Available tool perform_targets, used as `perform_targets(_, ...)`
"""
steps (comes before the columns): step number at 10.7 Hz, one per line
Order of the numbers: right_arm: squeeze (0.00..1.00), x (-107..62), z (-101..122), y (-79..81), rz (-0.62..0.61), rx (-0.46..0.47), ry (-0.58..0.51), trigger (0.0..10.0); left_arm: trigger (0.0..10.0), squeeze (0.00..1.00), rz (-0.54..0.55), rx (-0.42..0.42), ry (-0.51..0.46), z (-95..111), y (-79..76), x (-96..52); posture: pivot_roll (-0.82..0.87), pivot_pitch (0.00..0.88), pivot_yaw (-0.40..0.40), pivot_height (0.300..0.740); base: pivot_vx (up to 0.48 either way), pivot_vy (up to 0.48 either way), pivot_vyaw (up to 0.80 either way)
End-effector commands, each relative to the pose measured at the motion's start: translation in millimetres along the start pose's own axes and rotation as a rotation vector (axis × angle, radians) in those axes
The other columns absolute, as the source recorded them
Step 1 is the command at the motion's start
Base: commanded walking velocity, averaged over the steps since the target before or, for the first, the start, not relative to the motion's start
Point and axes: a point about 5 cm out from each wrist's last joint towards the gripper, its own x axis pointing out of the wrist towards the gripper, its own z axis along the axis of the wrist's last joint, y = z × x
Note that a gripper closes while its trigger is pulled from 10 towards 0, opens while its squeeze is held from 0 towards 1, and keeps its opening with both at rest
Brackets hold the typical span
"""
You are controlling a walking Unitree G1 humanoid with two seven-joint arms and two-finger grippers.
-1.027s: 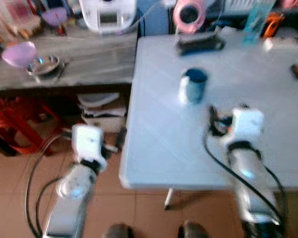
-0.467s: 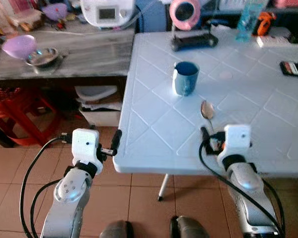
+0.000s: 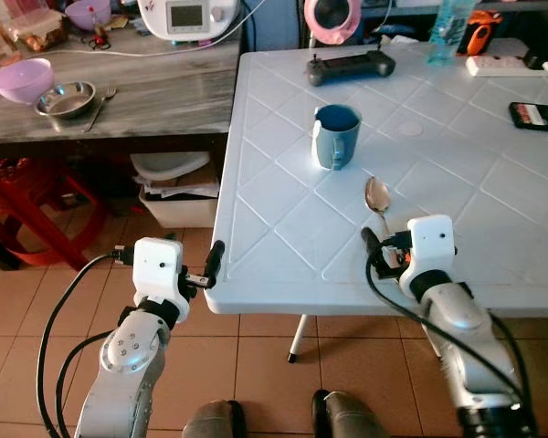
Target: Setting the table
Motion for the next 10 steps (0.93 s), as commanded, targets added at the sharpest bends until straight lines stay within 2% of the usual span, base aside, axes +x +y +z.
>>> perform_targets(1, 0.0, 3.4, -2, 2.2, 0.038, 0.011, 0.026, 9.7, 10.0, 0.0, 0.008, 0.024, 0.001, 2, 2.6, -2.5, -0.02, 0.138, 0.083, 0.74, 0.0, 0.0, 0.0)
perform_targets(2, 0.0, 4.1, -2, 2.4, 0.047, 0.017, 0.033, 4.0, 10.0, 0.0, 0.008, 0.024, 0.002, 2, 2.7, -2.6, -0.02, 0.139, 0.083, 0.74, 0.0, 0.0, 0.0)
perform_targets(3, 0.0, 4.9, -5, 2.8, 0.064, 0.026, 0.047, 0.0, 10.0, 0.0, 0.008, 0.025, 0.003, 2, 3.0, -2.8, -0.01, 0.14, 0.085, 0.74, 0.0, 0.0, 0.0)
perform_targets(5, 0.0, 8.8, -7, 1.8, 0.109, 0.031, 0.067, 0.0, 10.0, 0.0, 0.005, 0.031, 0.012, 2, 3.8, -4.0, -0.01, 0.144, 0.088, 0.74, 0.0, 0.0, 0.0)
perform_targets(6, 0.0, 9.5, -10, -1.5, 0.102, 0.073, 0.093, 0.0, 10.0, 0.0, 0.005, 0.034, 0.014, 2, 4.2, -4.6, -0.01, 0.144, 0.087, 0.74, 0.0, 0.0, 0.0)
perform_targets(7, 0.0, 7.0, -14, -1.4, 0.101, 0.093, 0.112, 0.0, 10.0, 0.0, 0.006, 0.034, 0.014, 2, 4.4, -5.3, -0.01, 0.145, 0.087, 0.74, 0.0, 0.0, 0.0)
perform_targets(10, 0.0, -10.2, -26, 12.5, 0.115, 0.136, 0.144, 0.0, 10.0, 0.0, 0.004, 0.041, 0.026, 1, 6.7, -7.5, -0.01, 0.149, 0.087, 0.74, 0.0, 0.0, 0.0)
